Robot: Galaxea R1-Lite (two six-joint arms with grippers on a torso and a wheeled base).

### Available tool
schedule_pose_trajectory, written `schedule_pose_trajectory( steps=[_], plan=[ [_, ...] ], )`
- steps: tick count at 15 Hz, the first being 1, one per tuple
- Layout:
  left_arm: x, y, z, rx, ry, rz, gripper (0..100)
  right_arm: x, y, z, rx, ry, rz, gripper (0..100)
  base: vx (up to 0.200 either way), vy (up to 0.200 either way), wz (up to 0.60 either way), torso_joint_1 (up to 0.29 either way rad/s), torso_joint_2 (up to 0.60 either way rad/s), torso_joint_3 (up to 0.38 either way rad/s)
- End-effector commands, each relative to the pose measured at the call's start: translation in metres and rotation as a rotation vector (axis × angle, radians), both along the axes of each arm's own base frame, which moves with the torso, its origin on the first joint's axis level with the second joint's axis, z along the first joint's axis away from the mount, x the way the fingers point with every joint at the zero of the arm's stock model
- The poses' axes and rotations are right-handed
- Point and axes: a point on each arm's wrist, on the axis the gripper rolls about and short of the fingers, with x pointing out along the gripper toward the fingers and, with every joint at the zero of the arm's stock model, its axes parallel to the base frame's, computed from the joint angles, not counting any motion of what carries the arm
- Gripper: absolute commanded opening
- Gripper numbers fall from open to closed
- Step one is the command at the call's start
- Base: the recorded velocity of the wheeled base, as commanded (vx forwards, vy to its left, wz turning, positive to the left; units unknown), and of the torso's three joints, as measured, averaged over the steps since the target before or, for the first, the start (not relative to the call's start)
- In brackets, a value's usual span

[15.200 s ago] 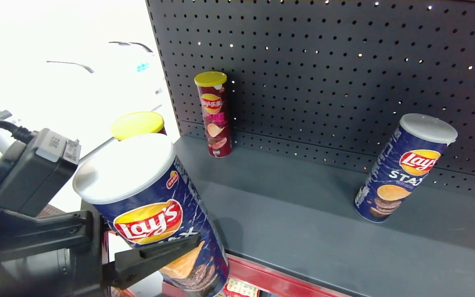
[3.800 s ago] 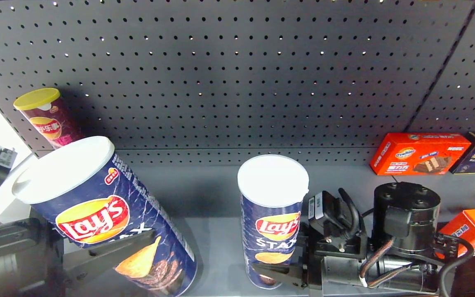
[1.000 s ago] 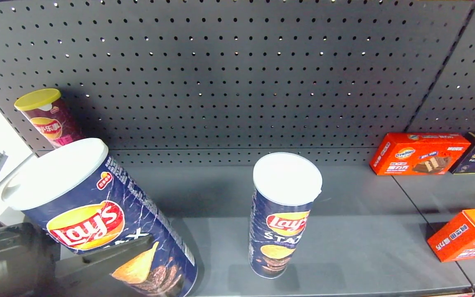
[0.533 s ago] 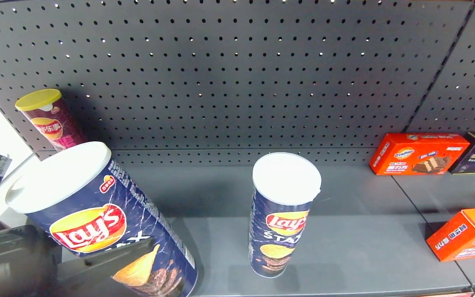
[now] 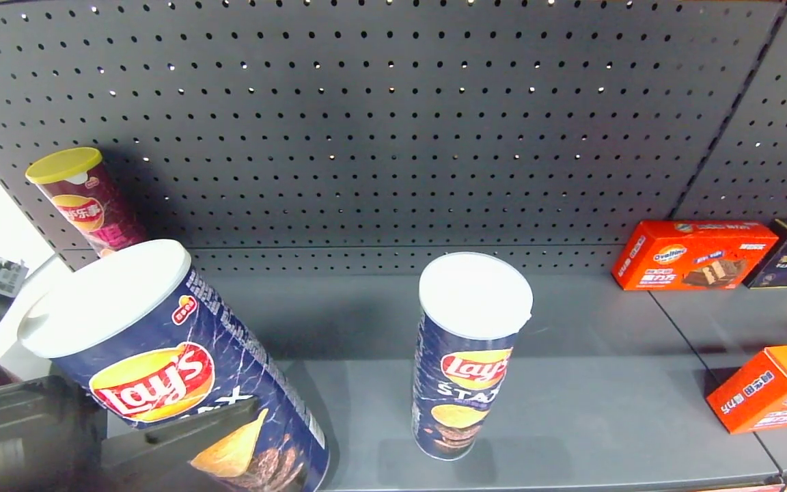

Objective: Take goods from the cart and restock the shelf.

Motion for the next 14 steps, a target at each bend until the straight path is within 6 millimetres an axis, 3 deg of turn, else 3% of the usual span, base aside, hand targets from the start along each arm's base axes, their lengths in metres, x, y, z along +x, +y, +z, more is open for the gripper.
schedule_pose_trajectory(
  steps=[1,4,7,10,14],
  plan=[
    [0.0,0.0,-0.002,0.002,0.005,-0.001,0,0.002,0.005,0.001,-0.015,0.059,-0.172,100,0.0,0.0,0.0,0.0,0.0,0.0],
    [0.0,0.0,-0.002,0.003,0.006,-0.003,0,0.005,0.013,0.003,-0.04,0.123,-0.451,100,0.0,0.0,0.0,0.0,0.0,0.0],
    [0.0,0.0,-0.002,0.003,0.006,-0.003,0,0.003,0.017,0.002,-0.016,0.11,-0.623,100,0.0,0.0,0.0,0.0,0.0,0.0],
    [0.0,0.0,-0.002,0.003,0.006,-0.003,0,-0.006,0.018,-0.001,0.045,0.025,-0.637,100,0.0,0.0,0.0,0.0,0.0,0.0],
    [-0.001,0.0,-0.004,0.006,0.012,-0.001,0,-0.002,0.018,-0.004,0.056,-0.014,-0.635,100,0.0,0.0,0.0,0.0,0.0,0.0]
  ],
)
